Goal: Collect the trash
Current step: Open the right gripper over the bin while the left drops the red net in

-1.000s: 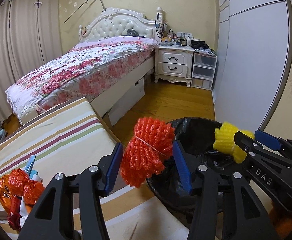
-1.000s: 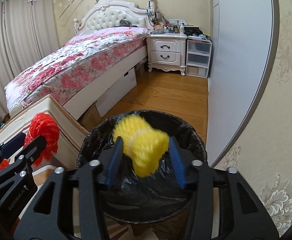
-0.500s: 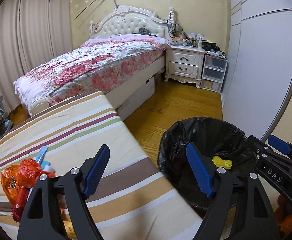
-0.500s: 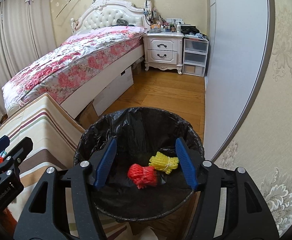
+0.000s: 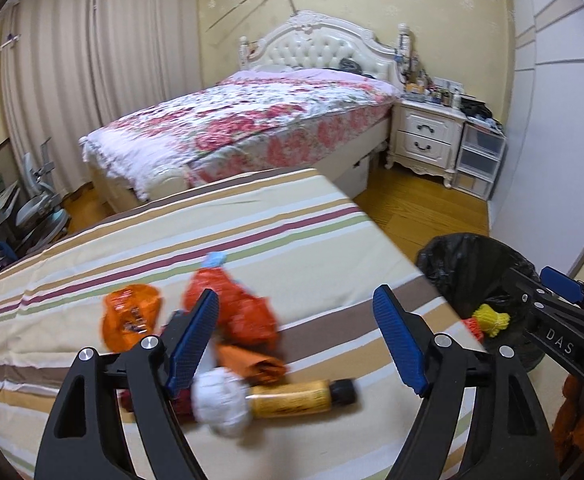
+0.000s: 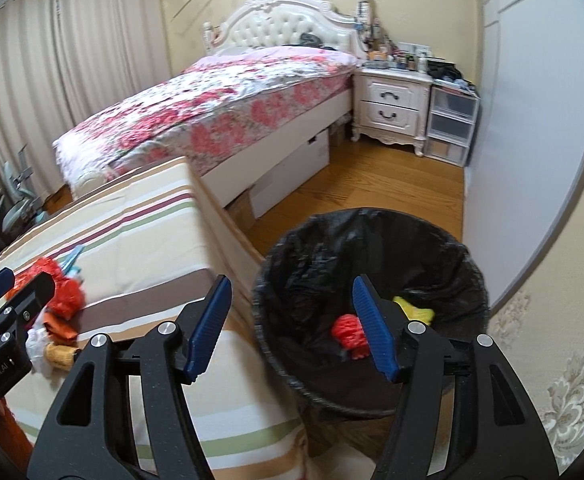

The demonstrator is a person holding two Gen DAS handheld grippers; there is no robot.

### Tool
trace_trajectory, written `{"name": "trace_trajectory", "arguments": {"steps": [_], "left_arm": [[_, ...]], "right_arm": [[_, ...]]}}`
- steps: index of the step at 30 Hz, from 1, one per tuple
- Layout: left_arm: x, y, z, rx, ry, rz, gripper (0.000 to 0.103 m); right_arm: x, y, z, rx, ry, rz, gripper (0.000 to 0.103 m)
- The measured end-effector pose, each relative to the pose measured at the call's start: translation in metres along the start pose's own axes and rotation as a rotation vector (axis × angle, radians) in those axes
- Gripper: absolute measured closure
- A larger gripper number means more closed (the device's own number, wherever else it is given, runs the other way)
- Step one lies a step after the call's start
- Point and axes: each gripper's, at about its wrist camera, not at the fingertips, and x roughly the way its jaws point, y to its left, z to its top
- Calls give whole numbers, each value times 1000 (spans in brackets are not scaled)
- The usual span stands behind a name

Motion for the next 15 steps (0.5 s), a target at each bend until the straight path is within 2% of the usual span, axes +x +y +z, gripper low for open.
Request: {"name": "trace_trajectory", "arguments": {"steps": [15], "left_arm": [[-20,132,-41,-206,51,223,26]], "right_arm": [[-4,132,-4,-228,38,205,41]]}}
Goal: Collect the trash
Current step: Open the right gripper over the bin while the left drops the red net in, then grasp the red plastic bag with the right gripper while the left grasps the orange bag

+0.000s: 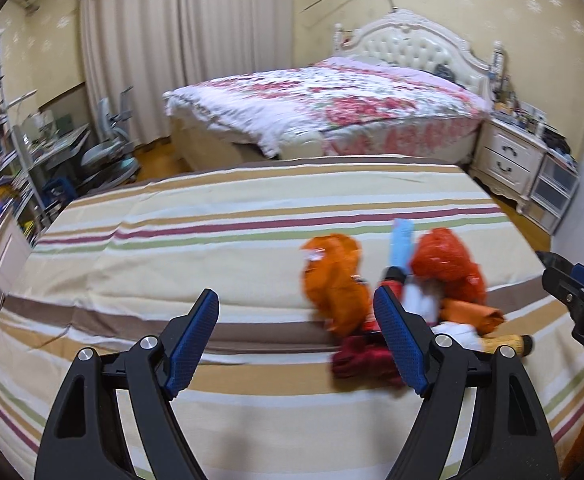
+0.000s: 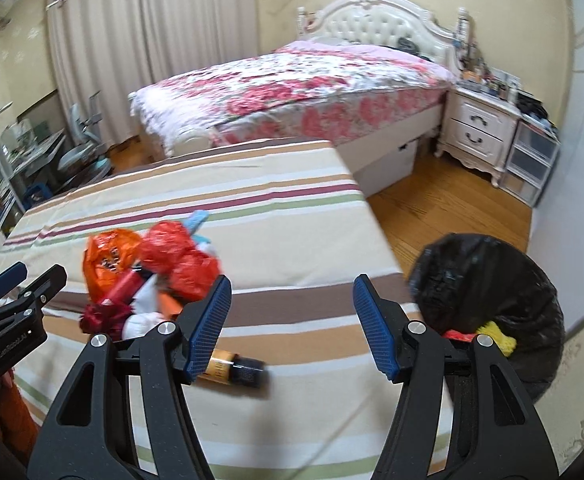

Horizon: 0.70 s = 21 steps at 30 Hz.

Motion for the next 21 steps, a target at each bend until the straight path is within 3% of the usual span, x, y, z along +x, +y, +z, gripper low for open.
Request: {"name": "trace_trajectory", "arguments": {"steps": [9,16,18,19,21], "left_arm": [[1,49,-2,-86,3,58,26],[4,61,-3,-107,12,56,25],[5,58,-4,-100,17,48,24],[7,56,-4,-96,19,42,24],[8,53,-5,-85,23,30,24]], "right_arm": [[18,57,11,-107,36,84,40],[44,79,10,-140,92,92,40],[49,78,9,-132,99,87,51],[51,76,10,-126,109,92,65],[53,73,10,-110,116,106,66]]}}
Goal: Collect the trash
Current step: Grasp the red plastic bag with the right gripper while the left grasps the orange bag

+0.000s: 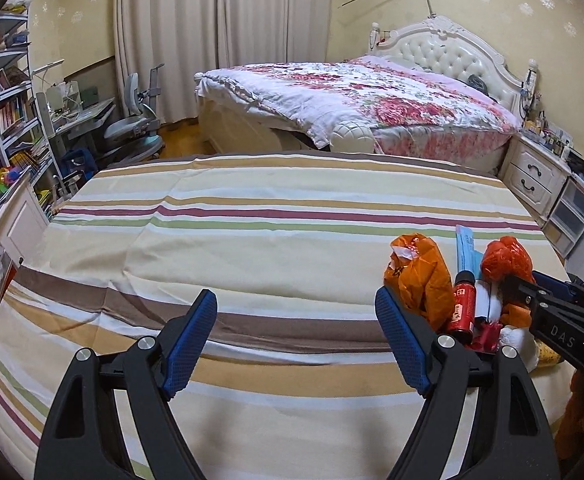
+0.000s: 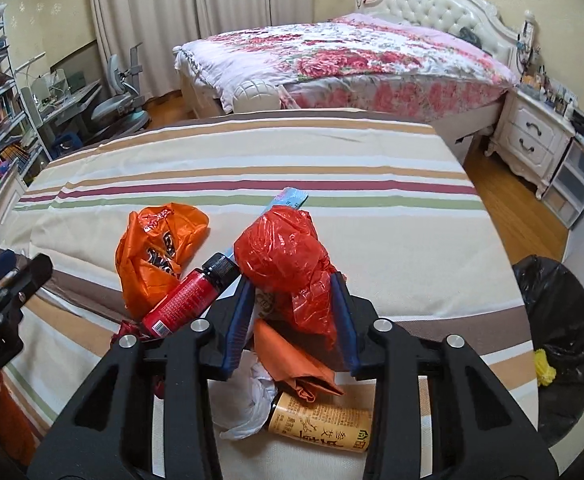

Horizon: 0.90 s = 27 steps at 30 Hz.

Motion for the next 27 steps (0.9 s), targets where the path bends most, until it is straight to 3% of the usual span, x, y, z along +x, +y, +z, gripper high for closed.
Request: {"name": "trace_trajectory", "arguments": {"steps": [15,23,27], "left_arm": [[16,-45,13,53,31,-112,23],[40,-60,16,80,75,-118,23],[50,-57,14,65,117,-162,47]], "right_arm": [[-13,-53,-1,100,-44,-94,67],[-8,-59,-5,105,-35,-96,67],[-7,-58,-5,102,-37,-97,66]]}}
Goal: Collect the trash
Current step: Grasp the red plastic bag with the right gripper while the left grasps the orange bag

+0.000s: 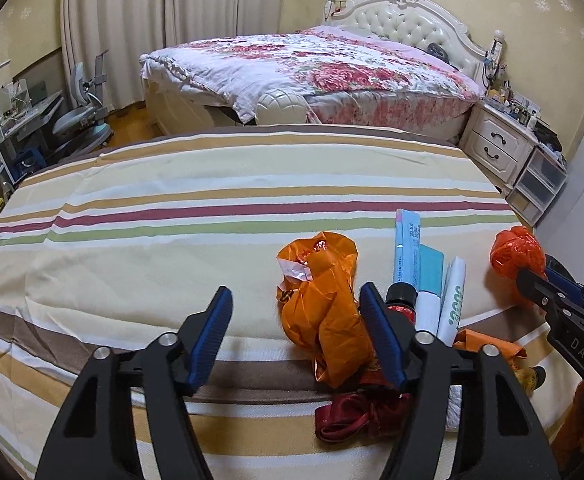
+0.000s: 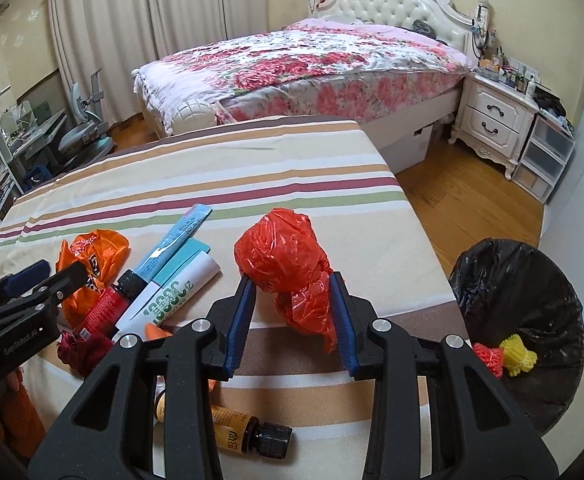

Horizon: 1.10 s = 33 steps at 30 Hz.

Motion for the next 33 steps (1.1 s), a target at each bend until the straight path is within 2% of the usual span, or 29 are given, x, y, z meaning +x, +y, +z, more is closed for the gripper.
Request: {"name": "trace_trajectory", "arguments": {"steps": [2,4,11,21,27,33], "left_arm": [[2,4,-1,-11,9,-47,56],[0,4,-1,-12,4,-63,66],[-12,12,2,-24,-34,-35,67],[-63,18,5,-44,-167,-19,67],[-88,1,-3,-27,-223,-56,67],[-100,-28,-16,6,-232,-109,67]], "right_arm": [[0,1,0,0,0,-1,66],[0,0,0,-3,0,-2,66],[-5,1,0,-6,-15,-13,66],[-40,-6,-1,12,-82,-14,66],[-66,-19,-8,31,-119,-26,66],[-90,-40,-24,65,-141,-55,66]]}}
